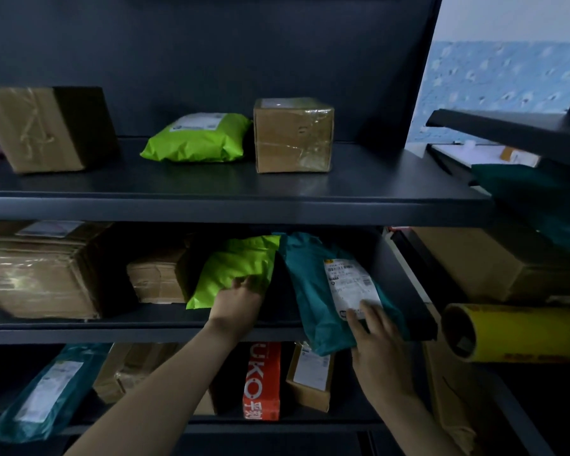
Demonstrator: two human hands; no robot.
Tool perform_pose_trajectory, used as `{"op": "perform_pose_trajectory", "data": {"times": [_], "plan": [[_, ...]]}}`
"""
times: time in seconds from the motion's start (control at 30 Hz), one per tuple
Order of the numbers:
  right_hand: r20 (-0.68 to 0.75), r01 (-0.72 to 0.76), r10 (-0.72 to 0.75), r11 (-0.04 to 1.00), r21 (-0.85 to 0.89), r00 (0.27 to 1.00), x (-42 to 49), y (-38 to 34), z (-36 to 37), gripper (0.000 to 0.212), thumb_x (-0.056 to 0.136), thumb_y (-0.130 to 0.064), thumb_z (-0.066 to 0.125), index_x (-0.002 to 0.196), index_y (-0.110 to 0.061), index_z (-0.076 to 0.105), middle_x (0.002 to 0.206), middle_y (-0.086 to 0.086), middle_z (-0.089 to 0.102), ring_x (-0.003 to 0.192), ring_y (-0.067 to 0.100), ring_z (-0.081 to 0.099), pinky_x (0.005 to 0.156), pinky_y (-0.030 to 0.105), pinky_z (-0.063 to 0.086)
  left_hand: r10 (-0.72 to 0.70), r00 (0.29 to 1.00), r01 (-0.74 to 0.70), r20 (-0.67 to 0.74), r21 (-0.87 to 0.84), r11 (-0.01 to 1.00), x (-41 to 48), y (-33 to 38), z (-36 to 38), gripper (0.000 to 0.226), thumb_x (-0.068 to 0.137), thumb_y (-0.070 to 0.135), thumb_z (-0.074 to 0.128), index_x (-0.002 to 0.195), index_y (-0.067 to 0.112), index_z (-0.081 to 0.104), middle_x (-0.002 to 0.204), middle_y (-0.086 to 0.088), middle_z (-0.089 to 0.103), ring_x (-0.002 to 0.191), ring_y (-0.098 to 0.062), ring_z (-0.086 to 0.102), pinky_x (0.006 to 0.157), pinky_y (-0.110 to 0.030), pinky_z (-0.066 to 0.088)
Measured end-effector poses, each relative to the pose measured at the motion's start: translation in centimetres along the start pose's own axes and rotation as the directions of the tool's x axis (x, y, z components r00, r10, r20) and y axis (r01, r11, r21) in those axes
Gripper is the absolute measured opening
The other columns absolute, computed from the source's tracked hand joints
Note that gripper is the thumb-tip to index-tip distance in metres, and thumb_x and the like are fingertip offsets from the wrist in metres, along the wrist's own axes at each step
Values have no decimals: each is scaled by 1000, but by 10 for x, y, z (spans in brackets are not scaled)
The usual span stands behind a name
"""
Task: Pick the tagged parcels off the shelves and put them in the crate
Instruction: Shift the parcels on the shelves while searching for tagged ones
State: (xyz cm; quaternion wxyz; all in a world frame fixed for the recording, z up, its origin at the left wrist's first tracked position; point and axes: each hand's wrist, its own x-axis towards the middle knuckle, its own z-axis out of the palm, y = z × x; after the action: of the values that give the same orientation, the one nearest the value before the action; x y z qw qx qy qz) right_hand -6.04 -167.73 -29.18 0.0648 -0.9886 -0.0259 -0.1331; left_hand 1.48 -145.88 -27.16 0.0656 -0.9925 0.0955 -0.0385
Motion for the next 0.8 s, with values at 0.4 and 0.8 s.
{"op": "perform_pose_trajectory", "data": {"times": [0.4,0.8], "plan": [[-110,14,-13,1000,7,994,7,-9,0,57,47,6,86,101,-1,71,111,19,67,108,40,62,81,47,56,-65,953,-73,-297,-430,900,-16,31,-17,31,89,6,45,118,12,54,125,-8,56,115,-32,52,78,-42,46],[-14,44,-43,995,84,999,9,-38,-9,46,95,-11,43,141,-15,40,151,9,30,143,25,20,117,36,21,-596,791,-49,139,-956,-288,-31,9,-32,22,91,1,53,75,16,48,73,-6,56,72,-22,56,64,-34,49]]}}
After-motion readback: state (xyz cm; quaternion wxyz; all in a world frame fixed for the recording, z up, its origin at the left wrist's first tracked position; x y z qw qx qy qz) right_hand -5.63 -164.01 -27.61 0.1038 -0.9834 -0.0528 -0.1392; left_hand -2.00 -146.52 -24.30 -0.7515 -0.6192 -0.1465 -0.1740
